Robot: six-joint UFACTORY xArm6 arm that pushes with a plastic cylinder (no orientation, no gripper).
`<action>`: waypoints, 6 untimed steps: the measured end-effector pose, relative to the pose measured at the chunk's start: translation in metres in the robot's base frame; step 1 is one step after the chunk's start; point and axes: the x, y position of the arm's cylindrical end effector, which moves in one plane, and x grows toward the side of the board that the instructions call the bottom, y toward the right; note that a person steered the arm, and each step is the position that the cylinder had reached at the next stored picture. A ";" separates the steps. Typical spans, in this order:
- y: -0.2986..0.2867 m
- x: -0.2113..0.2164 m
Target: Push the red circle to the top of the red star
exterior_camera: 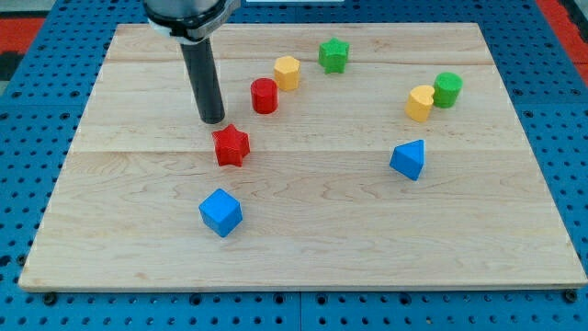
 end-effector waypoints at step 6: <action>0.144 -0.042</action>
